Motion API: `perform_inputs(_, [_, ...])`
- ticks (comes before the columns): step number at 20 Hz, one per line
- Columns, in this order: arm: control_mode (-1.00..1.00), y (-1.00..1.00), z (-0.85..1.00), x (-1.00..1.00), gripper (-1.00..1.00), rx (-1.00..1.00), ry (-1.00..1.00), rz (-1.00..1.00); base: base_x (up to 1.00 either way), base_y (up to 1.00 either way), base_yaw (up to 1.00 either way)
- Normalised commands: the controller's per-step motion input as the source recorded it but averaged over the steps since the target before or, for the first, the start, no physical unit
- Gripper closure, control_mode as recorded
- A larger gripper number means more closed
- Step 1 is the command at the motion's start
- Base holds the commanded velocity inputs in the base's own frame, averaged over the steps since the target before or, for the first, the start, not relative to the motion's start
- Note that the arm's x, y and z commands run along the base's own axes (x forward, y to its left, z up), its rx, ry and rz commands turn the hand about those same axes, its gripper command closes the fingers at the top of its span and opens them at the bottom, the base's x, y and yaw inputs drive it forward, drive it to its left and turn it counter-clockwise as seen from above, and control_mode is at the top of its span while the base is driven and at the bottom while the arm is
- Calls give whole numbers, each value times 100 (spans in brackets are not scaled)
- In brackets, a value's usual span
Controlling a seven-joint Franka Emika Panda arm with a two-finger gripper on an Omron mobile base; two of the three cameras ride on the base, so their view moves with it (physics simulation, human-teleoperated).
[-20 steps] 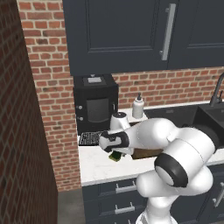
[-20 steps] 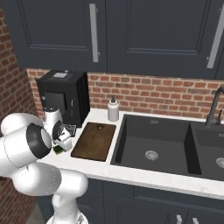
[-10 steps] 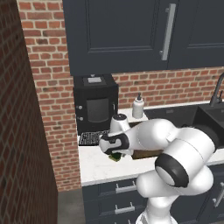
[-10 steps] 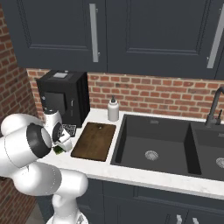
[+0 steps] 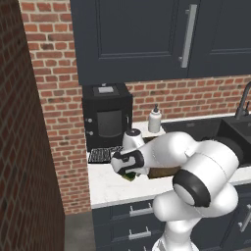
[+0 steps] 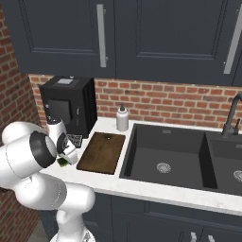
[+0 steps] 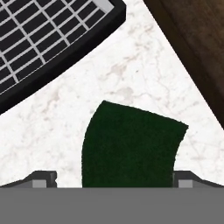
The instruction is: Pick up the sponge from the counter and clean the cutting board by briefly scrubbing or pressing down on the cutting board. Once finished, release the sponge.
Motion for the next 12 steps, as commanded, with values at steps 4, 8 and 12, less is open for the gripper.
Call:
perform_inputs(4, [-100,0,-6,0,-100,0,0,0,0,0,0])
perform_inputs(8, [-100,0,-15,0,100,0,0,0,0,0,0])
perform_inputs(12, [-100,0,-1,0,100,0,0,0,0,0,0])
